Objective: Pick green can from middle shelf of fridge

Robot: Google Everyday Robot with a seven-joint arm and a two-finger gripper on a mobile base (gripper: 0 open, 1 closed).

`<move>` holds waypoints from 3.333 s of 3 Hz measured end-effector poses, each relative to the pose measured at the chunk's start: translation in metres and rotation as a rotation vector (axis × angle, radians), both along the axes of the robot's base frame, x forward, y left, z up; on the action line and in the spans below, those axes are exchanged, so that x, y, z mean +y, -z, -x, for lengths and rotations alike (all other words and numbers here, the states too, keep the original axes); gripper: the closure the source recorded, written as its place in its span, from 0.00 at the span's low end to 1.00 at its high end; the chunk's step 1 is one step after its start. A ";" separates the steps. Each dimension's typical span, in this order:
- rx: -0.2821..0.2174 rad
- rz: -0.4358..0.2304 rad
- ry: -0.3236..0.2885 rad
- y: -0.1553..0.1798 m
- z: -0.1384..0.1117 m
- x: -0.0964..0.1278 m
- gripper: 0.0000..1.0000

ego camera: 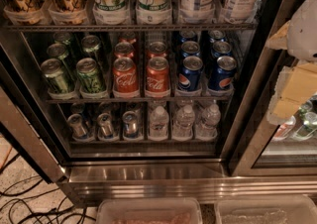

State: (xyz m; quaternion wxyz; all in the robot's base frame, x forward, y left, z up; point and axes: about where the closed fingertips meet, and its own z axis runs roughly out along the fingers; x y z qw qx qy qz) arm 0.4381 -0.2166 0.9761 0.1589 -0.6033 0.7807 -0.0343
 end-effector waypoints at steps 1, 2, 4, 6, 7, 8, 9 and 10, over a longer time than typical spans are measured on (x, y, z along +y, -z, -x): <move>-0.007 -0.009 -0.002 -0.002 0.000 0.002 0.00; -0.018 -0.047 -0.027 -0.012 0.004 0.013 0.00; 0.006 -0.313 -0.093 -0.052 0.034 0.058 0.00; 0.000 -0.392 -0.125 -0.065 0.040 0.079 0.00; -0.012 -0.358 -0.119 -0.045 0.041 0.080 0.00; -0.045 -0.359 -0.118 -0.001 0.041 0.088 0.00; -0.072 -0.441 -0.132 0.056 0.036 0.097 0.00; -0.141 -0.617 -0.141 0.094 0.010 0.109 0.00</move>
Offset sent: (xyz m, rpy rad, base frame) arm -0.0128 0.0276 0.0212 0.1017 -0.0126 0.0624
